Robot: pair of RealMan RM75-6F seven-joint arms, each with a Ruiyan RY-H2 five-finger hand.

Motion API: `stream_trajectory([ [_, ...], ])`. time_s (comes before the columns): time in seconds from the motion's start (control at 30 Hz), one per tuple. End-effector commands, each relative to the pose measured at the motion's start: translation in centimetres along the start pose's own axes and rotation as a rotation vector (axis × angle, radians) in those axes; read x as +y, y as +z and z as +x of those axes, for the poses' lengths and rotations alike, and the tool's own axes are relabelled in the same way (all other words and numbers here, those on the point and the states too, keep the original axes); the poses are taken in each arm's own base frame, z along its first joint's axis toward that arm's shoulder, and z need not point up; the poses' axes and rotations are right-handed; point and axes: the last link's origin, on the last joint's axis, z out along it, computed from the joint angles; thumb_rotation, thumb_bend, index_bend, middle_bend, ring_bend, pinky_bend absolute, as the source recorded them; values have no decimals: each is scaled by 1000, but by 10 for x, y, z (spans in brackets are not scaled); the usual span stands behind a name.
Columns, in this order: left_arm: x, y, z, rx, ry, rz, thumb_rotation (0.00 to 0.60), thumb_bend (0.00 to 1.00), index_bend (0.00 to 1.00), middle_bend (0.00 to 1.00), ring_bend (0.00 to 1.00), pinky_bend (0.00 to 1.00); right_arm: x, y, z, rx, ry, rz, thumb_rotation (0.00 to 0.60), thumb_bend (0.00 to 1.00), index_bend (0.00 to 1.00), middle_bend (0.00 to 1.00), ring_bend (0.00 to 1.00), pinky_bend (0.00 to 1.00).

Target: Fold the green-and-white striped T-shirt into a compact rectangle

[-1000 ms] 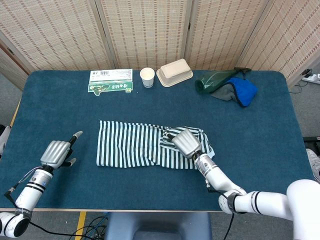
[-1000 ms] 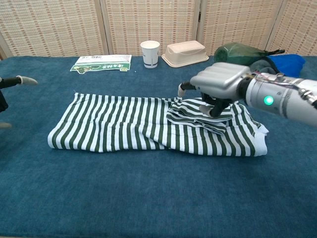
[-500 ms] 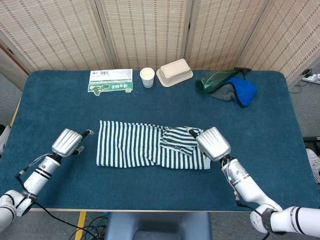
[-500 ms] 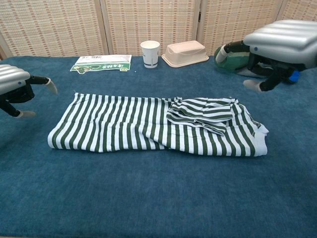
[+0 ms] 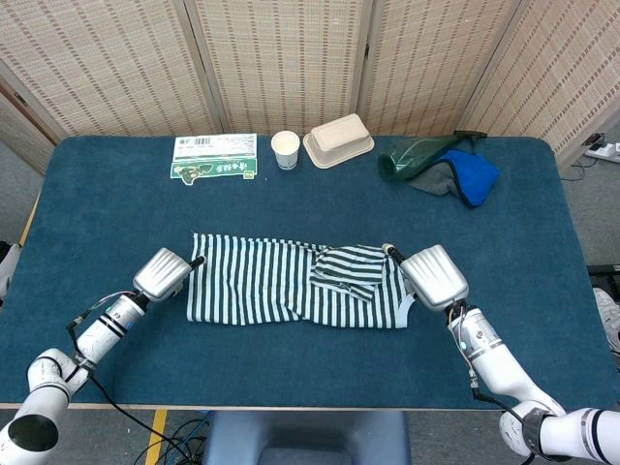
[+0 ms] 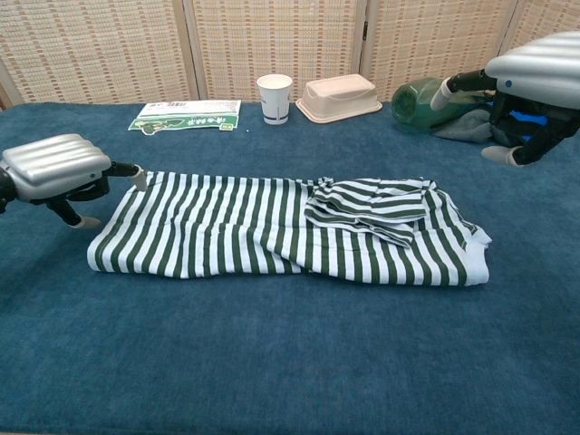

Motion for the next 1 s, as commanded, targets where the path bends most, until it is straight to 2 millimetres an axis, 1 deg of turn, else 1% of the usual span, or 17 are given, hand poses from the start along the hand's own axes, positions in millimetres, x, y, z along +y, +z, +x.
stream_trajectory([
  [0.03, -2, 4, -1, -8, 12, 20, 600, 221, 321, 934, 840, 854, 2, 0, -1, -4, 1, -5, 600, 377, 163, 894, 1000, 1000],
  [0.33, 0, 10, -5, -39, 35, 31, 600, 221, 320, 934, 839, 853, 7, -2, -4, -12, 7, -20, 600, 376, 163, 894, 1000, 1000],
  [0.8, 19, 29, -2, -22, -23, 13, 600, 220, 320, 933, 839, 853, 15, -6, -8, -16, 19, -39, 600, 375, 163, 893, 1000, 1000],
  [0.9, 20, 31, 1, -8, -45, 14, 600, 220, 338, 933, 839, 852, 17, -7, -9, -15, 23, -41, 600, 373, 164, 894, 1000, 1000],
  [1.0, 21, 33, 2, 0, -65, 13, 600, 220, 381, 933, 839, 851, 18, -6, -10, -15, 29, -44, 600, 371, 163, 894, 1000, 1000],
])
